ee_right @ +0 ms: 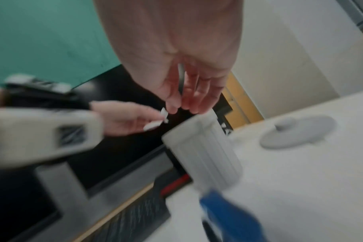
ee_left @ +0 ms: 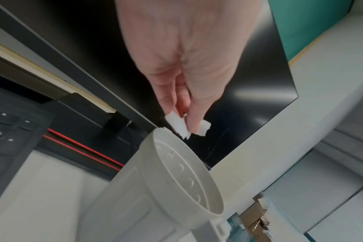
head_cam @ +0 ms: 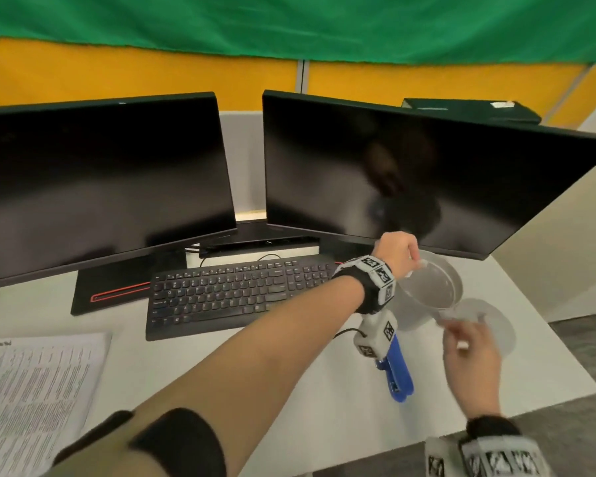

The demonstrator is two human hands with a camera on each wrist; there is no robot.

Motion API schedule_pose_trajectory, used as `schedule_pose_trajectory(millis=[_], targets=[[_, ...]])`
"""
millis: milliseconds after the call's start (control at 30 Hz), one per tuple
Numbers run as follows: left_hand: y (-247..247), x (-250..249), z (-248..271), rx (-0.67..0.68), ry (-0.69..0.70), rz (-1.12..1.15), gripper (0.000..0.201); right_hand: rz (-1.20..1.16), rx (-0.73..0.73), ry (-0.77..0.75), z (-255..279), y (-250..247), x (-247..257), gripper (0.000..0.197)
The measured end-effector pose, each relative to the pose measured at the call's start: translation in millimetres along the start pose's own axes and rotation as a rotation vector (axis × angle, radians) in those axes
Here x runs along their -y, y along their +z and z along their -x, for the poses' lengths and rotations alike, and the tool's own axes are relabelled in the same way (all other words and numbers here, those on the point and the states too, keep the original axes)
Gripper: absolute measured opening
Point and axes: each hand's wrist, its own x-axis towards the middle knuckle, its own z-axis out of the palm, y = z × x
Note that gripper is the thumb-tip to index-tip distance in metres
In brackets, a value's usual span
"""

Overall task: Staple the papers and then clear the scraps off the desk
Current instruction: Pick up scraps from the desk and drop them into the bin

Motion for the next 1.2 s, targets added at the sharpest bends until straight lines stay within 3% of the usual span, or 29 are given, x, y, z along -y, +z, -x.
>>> schedule_pose_trajectory(millis=[133,267,467,600,700,800,867,933,1033,1200], targets=[[8.9,-1.5,-10.4,0.044,-0.004,-0.052,0.009,-0.117,0.192,0.049,54.6,20.3,-9.6,0.03],[-1.9,11.4,0.2,0.138,0.053,-0.035,0.018,-0.092,0.285,0.033,74.9,45.5,-12.3,0.035],[-68.6,70.8,64.0,-0.002,0.106,0.01,0.016,0.014,0.524,-0.09,88.4,94.0,10.2,0.025],[-123.1,159.7,155.6,-0.12,-0.089,-0.136,0.016,0.167,0.683,-0.27,94.7,131.2,22.4,0.043],[-146.1,234.7,234.1,-0.237,-0.29,-0.272,0.015,0.289,0.662,-0.158,82.0,153.7,28.7,0.058],[-151.3,284.3,302.6,-0.254,-0.483,-0.391,0.014,0.387,0.69,-0.009,76.3,171.6,43.3,0.065],[-149.3,299.9,333.9,-0.237,-0.554,-0.437,0.016,0.444,0.768,-0.089,88.0,183.9,58.9,0.071],[-145.3,305.1,348.3,-0.255,-0.575,-0.434,0.019,0.424,0.856,-0.266,106.6,194.9,73.1,0.078],[-138.7,305.3,346.7,-0.279,-0.555,-0.419,0.023,0.273,0.918,-0.454,117.6,199.8,91.3,0.053],[-134.1,307.3,332.4,-0.276,-0.548,-0.393,0.029,0.335,0.861,-0.493,104.5,213.0,114.8,0.059]])
